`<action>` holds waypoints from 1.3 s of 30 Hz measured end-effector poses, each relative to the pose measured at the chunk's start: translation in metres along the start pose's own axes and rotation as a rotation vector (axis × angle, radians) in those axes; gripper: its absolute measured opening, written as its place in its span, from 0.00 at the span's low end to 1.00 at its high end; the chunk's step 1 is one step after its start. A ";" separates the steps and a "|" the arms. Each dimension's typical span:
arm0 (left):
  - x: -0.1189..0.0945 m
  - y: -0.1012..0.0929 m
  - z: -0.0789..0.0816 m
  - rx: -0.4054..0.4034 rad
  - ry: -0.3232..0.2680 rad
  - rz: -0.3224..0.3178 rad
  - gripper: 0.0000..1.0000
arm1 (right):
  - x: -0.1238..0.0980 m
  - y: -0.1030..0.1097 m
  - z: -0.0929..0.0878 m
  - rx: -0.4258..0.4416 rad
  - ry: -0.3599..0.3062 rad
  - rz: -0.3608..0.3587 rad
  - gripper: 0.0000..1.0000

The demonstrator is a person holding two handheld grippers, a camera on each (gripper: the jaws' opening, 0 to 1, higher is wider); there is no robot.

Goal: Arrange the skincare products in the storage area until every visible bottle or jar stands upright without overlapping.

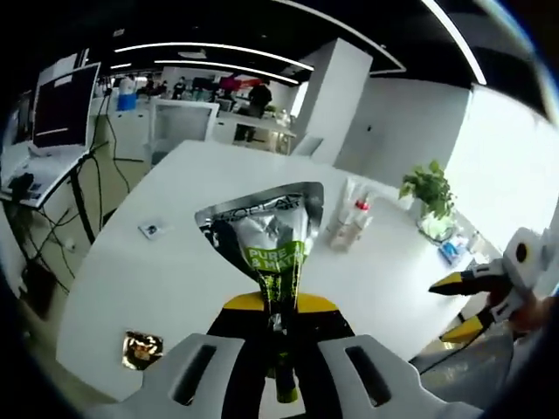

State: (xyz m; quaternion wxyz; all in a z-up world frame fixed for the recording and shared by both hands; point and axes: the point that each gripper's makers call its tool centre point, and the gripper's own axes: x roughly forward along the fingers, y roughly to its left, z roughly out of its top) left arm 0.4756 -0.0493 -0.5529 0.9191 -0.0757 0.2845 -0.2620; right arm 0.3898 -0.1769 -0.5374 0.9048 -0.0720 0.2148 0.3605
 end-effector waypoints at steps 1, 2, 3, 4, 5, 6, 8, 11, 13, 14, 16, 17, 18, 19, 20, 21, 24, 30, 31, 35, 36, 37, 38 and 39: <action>-0.003 -0.001 -0.002 -0.001 -0.001 -0.001 0.06 | 0.003 0.001 0.008 -0.001 -0.022 0.005 0.40; -0.005 -0.001 -0.003 -0.010 -0.003 -0.003 0.06 | 0.005 0.002 0.013 -0.004 -0.032 0.008 0.41; -0.007 -0.004 -0.005 -0.021 -0.006 -0.008 0.06 | 0.009 0.005 0.018 -0.005 -0.040 0.017 0.42; -0.009 -0.006 -0.007 -0.026 -0.005 -0.013 0.06 | 0.011 0.006 0.022 -0.004 -0.048 0.025 0.43; -0.010 -0.013 -0.012 -0.037 -0.001 -0.031 0.06 | 0.015 0.009 0.028 0.002 -0.063 0.042 0.43; -0.012 -0.016 -0.015 -0.035 0.002 -0.037 0.06 | 0.017 0.011 0.031 0.012 -0.070 0.054 0.44; -0.013 -0.020 -0.021 -0.035 0.004 -0.041 0.06 | 0.020 0.013 0.039 0.041 -0.090 0.071 0.47; -0.015 -0.026 -0.029 -0.075 0.003 -0.057 0.06 | 0.020 0.014 0.053 0.079 -0.138 0.091 0.49; -0.016 -0.033 -0.034 -0.057 0.022 -0.074 0.06 | 0.020 0.013 0.059 0.115 -0.161 0.102 0.51; -0.017 -0.037 -0.033 -0.042 0.024 -0.089 0.06 | 0.020 0.013 0.061 0.137 -0.172 0.109 0.51; -0.018 -0.040 -0.029 -0.033 0.001 -0.096 0.06 | 0.021 0.012 0.063 0.170 -0.180 0.120 0.52; -0.017 -0.041 -0.027 -0.046 -0.009 -0.108 0.06 | 0.021 0.012 0.063 0.184 -0.182 0.123 0.53; -0.017 -0.042 -0.027 -0.059 -0.019 -0.118 0.06 | 0.022 0.012 0.062 0.198 -0.182 0.130 0.55; -0.018 -0.043 -0.028 -0.060 -0.019 -0.119 0.06 | 0.023 0.013 0.062 0.215 -0.180 0.137 0.57; -0.017 -0.044 -0.030 -0.061 -0.019 -0.123 0.06 | 0.024 0.014 0.062 0.243 -0.176 0.149 0.57; -0.017 -0.047 -0.032 -0.060 -0.014 -0.135 0.06 | 0.025 0.015 0.062 0.256 -0.177 0.153 0.58; -0.018 -0.055 -0.034 -0.027 -0.003 -0.162 0.06 | 0.025 0.015 0.067 0.301 -0.200 0.175 0.59; -0.022 -0.061 -0.032 -0.008 -0.019 -0.195 0.06 | 0.031 0.020 0.065 0.364 -0.195 0.210 0.59; -0.022 -0.062 -0.032 -0.012 -0.019 -0.201 0.06 | 0.032 0.023 0.065 0.375 -0.194 0.220 0.58; -0.024 -0.064 -0.030 -0.019 -0.029 -0.220 0.06 | 0.035 0.032 0.062 0.381 -0.185 0.241 0.50; -0.023 -0.064 -0.029 -0.013 -0.034 -0.221 0.06 | 0.036 0.033 0.061 0.385 -0.184 0.243 0.49; -0.024 -0.065 -0.029 -0.010 -0.037 -0.223 0.06 | 0.038 0.033 0.061 0.400 -0.182 0.245 0.49; -0.024 -0.066 -0.028 -0.007 -0.041 -0.227 0.06 | 0.039 0.033 0.061 0.418 -0.182 0.247 0.49; -0.025 -0.068 -0.026 0.001 -0.054 -0.236 0.06 | 0.041 0.032 0.060 0.442 -0.180 0.250 0.49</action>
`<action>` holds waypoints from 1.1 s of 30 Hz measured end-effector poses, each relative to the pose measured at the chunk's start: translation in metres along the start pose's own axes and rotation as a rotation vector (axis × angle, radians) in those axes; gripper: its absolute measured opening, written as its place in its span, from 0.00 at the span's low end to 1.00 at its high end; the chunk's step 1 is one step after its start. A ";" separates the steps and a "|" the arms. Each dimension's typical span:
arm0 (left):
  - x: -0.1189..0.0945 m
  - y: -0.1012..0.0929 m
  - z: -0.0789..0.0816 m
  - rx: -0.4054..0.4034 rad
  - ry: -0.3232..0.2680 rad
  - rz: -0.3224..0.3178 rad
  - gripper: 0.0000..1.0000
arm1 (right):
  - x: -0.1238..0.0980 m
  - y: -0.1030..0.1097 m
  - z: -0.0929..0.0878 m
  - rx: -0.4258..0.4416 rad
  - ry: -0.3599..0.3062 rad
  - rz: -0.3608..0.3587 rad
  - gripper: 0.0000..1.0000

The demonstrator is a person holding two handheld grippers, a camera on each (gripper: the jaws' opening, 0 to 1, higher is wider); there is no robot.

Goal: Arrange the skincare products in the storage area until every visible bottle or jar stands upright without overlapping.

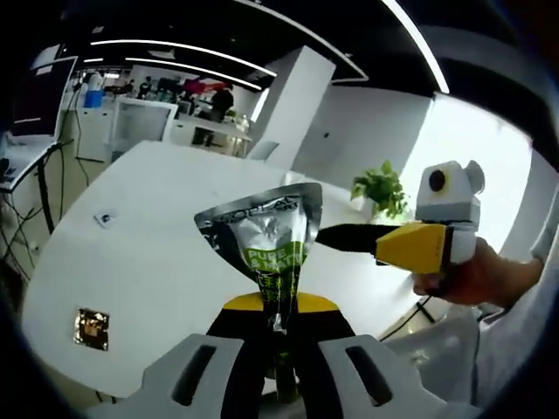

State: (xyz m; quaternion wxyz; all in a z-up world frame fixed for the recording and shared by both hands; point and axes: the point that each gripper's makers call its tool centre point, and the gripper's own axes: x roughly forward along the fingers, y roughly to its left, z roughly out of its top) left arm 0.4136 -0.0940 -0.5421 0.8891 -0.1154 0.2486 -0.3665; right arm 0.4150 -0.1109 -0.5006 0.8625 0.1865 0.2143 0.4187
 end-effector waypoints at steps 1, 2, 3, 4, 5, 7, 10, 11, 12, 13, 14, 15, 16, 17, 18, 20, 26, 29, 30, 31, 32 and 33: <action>0.000 -0.001 0.001 0.005 -0.007 -0.007 0.06 | 0.001 -0.001 0.000 0.010 -0.001 0.001 0.49; 0.000 -0.004 0.003 0.005 -0.014 -0.019 0.06 | 0.002 -0.002 0.000 0.023 0.001 0.000 0.48; -0.001 -0.005 0.004 0.010 -0.019 -0.025 0.06 | 0.003 -0.002 0.000 0.026 0.006 -0.002 0.46; -0.002 -0.007 0.005 0.023 -0.029 -0.031 0.06 | 0.004 -0.003 0.000 0.028 0.009 -0.003 0.44; -0.002 -0.008 0.006 0.029 -0.032 -0.037 0.06 | 0.004 -0.004 0.000 0.030 0.013 -0.005 0.42; -0.003 -0.011 0.008 0.039 -0.041 -0.051 0.06 | 0.005 -0.004 0.002 0.049 0.004 -0.002 0.40; -0.003 -0.014 0.010 0.052 -0.052 -0.066 0.06 | 0.007 -0.004 0.003 0.081 -0.003 0.006 0.37; -0.003 -0.015 0.009 0.053 -0.050 -0.068 0.06 | 0.008 -0.003 0.003 0.090 -0.004 0.010 0.36; -0.003 -0.016 0.009 0.054 -0.049 -0.073 0.06 | 0.008 -0.003 0.003 0.097 -0.004 0.013 0.35; -0.002 -0.017 0.009 0.054 -0.048 -0.081 0.06 | 0.008 -0.003 0.002 0.107 -0.007 0.014 0.33; -0.002 -0.019 0.009 0.054 -0.047 -0.090 0.06 | 0.008 -0.003 0.002 0.109 -0.008 0.014 0.31; -0.001 -0.021 0.008 0.053 -0.043 -0.099 0.06 | 0.008 -0.004 0.000 0.121 -0.012 0.014 0.29; -0.001 -0.023 0.007 0.054 -0.040 -0.107 0.06 | 0.007 -0.004 -0.001 0.131 -0.018 0.014 0.26; 0.000 -0.026 0.007 0.059 -0.036 -0.121 0.06 | 0.007 -0.005 -0.001 0.160 -0.031 0.013 0.24; 0.000 -0.028 0.006 0.066 -0.034 -0.129 0.06 | 0.006 -0.005 -0.002 0.175 -0.040 0.012 0.23; 0.000 -0.029 0.005 0.070 -0.030 -0.133 0.06 | 0.004 -0.003 -0.002 0.241 -0.072 0.028 0.20; 0.002 -0.036 0.000 0.104 -0.012 -0.161 0.06 | -0.002 -0.001 -0.005 0.274 -0.088 0.049 0.12; 0.003 -0.039 0.001 0.121 -0.017 -0.170 0.07 | -0.004 0.000 -0.003 0.270 -0.089 0.056 0.10; 0.003 -0.040 0.001 0.117 -0.017 -0.173 0.07 | -0.004 -0.001 -0.003 0.259 -0.087 0.053 0.10; 0.003 -0.040 0.000 0.111 -0.014 -0.177 0.08 | -0.005 0.000 -0.003 0.252 -0.085 0.052 0.09; 0.003 -0.041 0.001 0.109 -0.016 -0.181 0.08 | -0.005 0.000 -0.003 0.252 -0.086 0.055 0.09; 0.003 -0.041 0.001 0.108 -0.020 -0.183 0.09 | -0.006 0.001 -0.002 0.250 -0.088 0.060 0.08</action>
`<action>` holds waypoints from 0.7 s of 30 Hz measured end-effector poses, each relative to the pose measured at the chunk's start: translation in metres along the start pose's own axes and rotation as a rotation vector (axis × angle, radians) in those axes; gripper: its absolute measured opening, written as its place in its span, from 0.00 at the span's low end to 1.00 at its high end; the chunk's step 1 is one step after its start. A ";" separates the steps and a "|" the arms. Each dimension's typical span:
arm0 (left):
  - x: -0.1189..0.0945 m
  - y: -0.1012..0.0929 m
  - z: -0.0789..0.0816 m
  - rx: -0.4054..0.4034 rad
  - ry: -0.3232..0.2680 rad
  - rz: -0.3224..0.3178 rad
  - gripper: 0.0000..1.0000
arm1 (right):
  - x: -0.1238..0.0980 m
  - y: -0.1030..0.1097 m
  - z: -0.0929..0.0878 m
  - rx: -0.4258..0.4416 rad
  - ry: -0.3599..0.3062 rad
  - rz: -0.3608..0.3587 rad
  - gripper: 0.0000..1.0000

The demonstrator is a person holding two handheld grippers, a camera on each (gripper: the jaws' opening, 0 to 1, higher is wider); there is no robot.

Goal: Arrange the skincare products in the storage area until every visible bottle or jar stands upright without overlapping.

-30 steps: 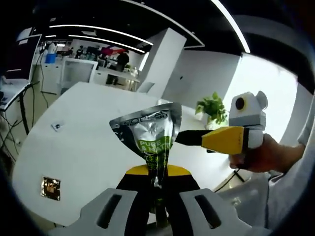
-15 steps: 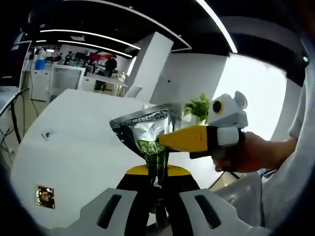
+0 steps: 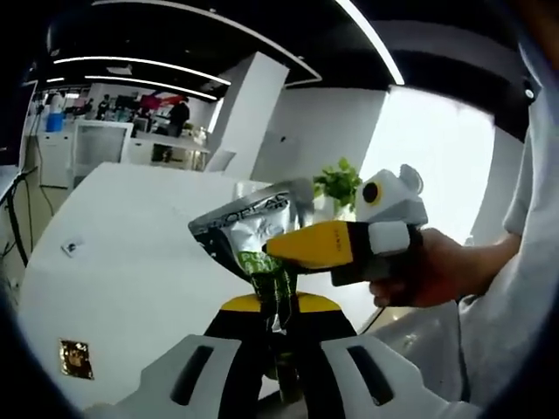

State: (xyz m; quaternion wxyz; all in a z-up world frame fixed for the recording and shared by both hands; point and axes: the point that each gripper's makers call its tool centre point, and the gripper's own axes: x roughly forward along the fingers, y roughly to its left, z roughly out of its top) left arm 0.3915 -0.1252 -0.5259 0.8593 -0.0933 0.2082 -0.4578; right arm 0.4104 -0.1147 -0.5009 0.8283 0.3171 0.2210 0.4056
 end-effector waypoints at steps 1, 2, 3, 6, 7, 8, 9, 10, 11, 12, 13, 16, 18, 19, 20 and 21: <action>0.000 -0.001 0.001 0.003 -0.003 -0.004 0.09 | 0.000 0.000 0.000 -0.004 0.000 0.001 0.08; 0.000 -0.002 0.000 0.009 -0.003 -0.006 0.10 | -0.001 0.001 0.000 -0.005 0.003 0.003 0.08; 0.000 -0.002 0.000 0.013 -0.002 -0.007 0.11 | -0.002 0.002 0.000 -0.009 0.006 0.006 0.07; 0.001 -0.002 -0.002 -0.030 0.017 -0.013 0.16 | -0.004 0.002 -0.002 -0.018 0.022 0.016 0.06; 0.001 -0.002 -0.002 -0.033 0.013 -0.015 0.17 | -0.006 0.002 -0.002 -0.018 0.020 0.021 0.06; 0.000 -0.002 -0.001 -0.031 0.006 -0.021 0.18 | -0.007 0.002 -0.002 -0.015 0.018 0.023 0.06; 0.000 -0.003 0.000 -0.036 0.002 -0.025 0.19 | -0.009 0.002 0.000 -0.012 0.014 0.027 0.05; 0.000 -0.004 0.000 -0.056 0.004 -0.035 0.21 | -0.010 0.001 0.000 -0.013 0.014 0.028 0.05; -0.001 -0.004 0.001 -0.066 0.003 -0.039 0.24 | -0.010 0.001 0.001 -0.015 0.014 0.028 0.04; -0.001 -0.004 0.002 -0.080 -0.003 -0.049 0.26 | -0.012 0.000 0.002 -0.021 0.013 0.028 0.04; -0.001 -0.005 0.003 -0.087 -0.006 -0.055 0.29 | -0.014 -0.001 0.003 -0.026 0.012 0.032 0.04; -0.002 -0.012 0.009 -0.149 -0.041 -0.115 0.37 | -0.020 -0.001 0.006 -0.031 0.010 0.053 0.03; -0.004 -0.016 0.015 -0.185 -0.068 -0.149 0.42 | -0.025 0.002 0.008 -0.041 0.010 0.080 0.03; -0.005 -0.018 0.020 -0.216 -0.094 -0.176 0.45 | -0.026 0.003 0.009 -0.042 0.007 0.093 0.03; -0.007 -0.018 0.023 -0.241 -0.111 -0.186 0.48 | -0.028 0.006 0.010 -0.039 0.004 0.111 0.03; -0.008 -0.017 0.027 -0.265 -0.134 -0.197 0.51 | -0.030 0.010 0.011 -0.039 0.007 0.143 0.02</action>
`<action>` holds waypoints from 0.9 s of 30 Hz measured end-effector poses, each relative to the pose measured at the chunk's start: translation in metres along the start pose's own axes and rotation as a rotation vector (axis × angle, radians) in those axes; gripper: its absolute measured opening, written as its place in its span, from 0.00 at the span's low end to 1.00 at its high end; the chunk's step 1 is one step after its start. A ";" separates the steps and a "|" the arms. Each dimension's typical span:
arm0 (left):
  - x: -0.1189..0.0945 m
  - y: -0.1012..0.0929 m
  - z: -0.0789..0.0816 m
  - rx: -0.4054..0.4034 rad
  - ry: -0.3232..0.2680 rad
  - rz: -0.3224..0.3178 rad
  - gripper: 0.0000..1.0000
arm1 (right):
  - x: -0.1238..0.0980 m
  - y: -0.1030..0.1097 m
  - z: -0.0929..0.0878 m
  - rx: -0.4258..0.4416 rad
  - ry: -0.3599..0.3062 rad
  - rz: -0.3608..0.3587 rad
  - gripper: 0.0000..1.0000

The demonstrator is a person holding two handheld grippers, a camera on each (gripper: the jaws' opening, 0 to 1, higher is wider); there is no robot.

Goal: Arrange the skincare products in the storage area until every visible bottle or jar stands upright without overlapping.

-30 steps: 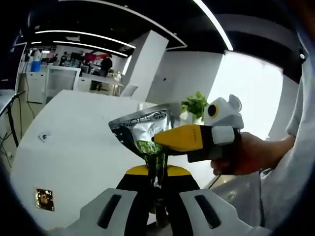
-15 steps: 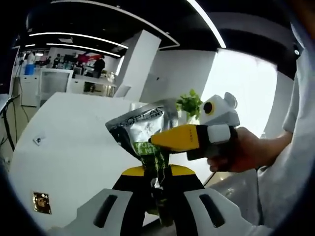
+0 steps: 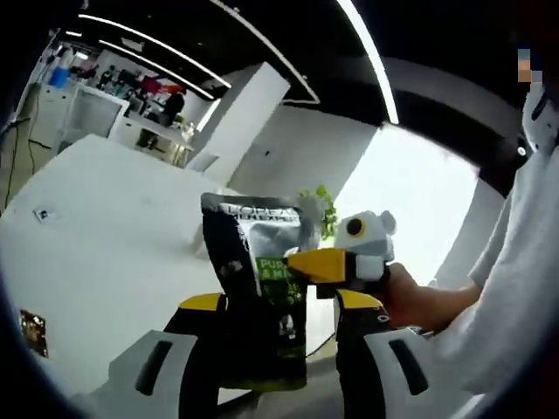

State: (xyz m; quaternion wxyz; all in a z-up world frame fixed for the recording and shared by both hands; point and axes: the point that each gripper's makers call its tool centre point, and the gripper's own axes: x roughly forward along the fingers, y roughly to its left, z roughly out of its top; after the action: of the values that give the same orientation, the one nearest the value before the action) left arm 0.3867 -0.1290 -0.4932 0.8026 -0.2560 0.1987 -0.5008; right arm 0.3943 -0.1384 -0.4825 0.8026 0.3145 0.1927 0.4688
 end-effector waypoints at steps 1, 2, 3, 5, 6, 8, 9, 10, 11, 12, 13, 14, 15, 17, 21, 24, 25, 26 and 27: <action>0.000 -0.001 0.002 -0.017 -0.010 -0.007 0.54 | -0.001 0.002 0.000 -0.006 0.005 0.013 0.02; 0.000 0.000 0.004 -0.040 -0.024 -0.011 0.59 | -0.001 0.006 -0.001 -0.018 0.018 0.035 0.02; 0.000 0.001 0.006 -0.049 -0.034 -0.009 0.62 | -0.001 0.010 -0.004 -0.027 0.034 0.060 0.02; -0.001 0.000 0.013 -0.041 -0.075 -0.012 0.66 | -0.001 0.020 -0.006 -0.038 0.059 0.113 0.02; -0.001 -0.001 0.014 -0.050 -0.081 -0.021 0.68 | -0.001 0.024 -0.007 -0.041 0.062 0.137 0.02; 0.000 -0.003 0.011 -0.090 -0.068 -0.038 0.74 | -0.001 0.038 -0.006 -0.023 0.066 0.209 0.02; 0.001 -0.008 0.010 -0.120 -0.063 -0.063 0.77 | -0.002 0.043 -0.007 -0.014 0.074 0.237 0.02; 0.002 -0.011 0.010 -0.136 -0.063 -0.087 0.78 | -0.001 0.048 -0.008 -0.006 0.087 0.270 0.02; 0.003 -0.016 0.011 -0.165 -0.068 -0.121 0.79 | -0.001 0.051 -0.009 -0.009 0.094 0.288 0.02; 0.003 -0.021 0.012 -0.190 -0.070 -0.155 0.78 | 0.000 0.058 -0.011 -0.002 0.106 0.326 0.02; 0.002 -0.030 0.011 -0.246 -0.062 -0.210 0.75 | 0.000 0.062 -0.012 0.010 0.114 0.350 0.02; 0.001 -0.033 0.010 -0.275 -0.048 -0.238 0.69 | 0.001 0.066 -0.013 0.019 0.118 0.368 0.02; -0.001 -0.037 0.006 -0.300 -0.017 -0.265 0.61 | 0.002 0.067 -0.013 0.022 0.116 0.369 0.02; -0.006 -0.039 0.009 -0.305 -0.033 -0.290 0.49 | 0.004 0.062 -0.013 0.035 0.116 0.349 0.02; -0.008 -0.044 0.010 -0.317 -0.031 -0.315 0.28 | 0.003 0.053 -0.013 0.096 0.108 0.323 0.02; -0.010 -0.039 0.010 -0.302 -0.033 -0.297 0.26 | -0.001 0.046 -0.014 0.105 0.097 0.299 0.02; -0.008 -0.039 0.008 -0.301 -0.027 -0.294 0.25 | -0.002 0.045 -0.016 0.118 0.099 0.296 0.02; -0.008 -0.039 0.007 -0.301 -0.022 -0.292 0.25 | -0.002 0.045 -0.016 0.120 0.099 0.294 0.02; -0.007 -0.038 0.005 -0.280 -0.013 -0.281 0.25 | -0.003 0.044 -0.017 0.124 0.101 0.290 0.02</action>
State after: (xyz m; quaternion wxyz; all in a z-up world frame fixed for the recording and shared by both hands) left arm 0.3602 -0.1356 -0.4659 0.6825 -0.3937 0.2238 -0.5736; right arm 0.3549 -0.1193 -0.4650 0.6949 0.3641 0.2138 0.5821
